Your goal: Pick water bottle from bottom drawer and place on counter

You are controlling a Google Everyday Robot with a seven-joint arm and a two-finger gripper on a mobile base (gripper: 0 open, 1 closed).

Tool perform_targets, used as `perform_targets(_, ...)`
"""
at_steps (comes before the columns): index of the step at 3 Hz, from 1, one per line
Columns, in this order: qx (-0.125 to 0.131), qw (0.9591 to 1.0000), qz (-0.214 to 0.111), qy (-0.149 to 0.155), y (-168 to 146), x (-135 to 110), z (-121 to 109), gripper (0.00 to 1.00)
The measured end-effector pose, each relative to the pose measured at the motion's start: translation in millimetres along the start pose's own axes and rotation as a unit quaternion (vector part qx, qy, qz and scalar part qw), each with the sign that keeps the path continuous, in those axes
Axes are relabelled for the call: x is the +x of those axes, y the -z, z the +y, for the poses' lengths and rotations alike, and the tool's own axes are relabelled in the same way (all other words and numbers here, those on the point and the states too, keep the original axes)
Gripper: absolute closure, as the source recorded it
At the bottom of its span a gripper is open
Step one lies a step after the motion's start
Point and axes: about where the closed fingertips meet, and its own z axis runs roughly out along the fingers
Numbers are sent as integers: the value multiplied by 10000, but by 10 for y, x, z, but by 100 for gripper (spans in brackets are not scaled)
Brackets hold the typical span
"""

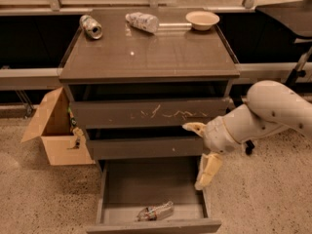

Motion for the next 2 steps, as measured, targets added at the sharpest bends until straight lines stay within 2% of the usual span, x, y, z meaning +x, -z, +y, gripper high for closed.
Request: perform_targets(2, -585, 9980, -233, -70, -859, 198, 14, 0)
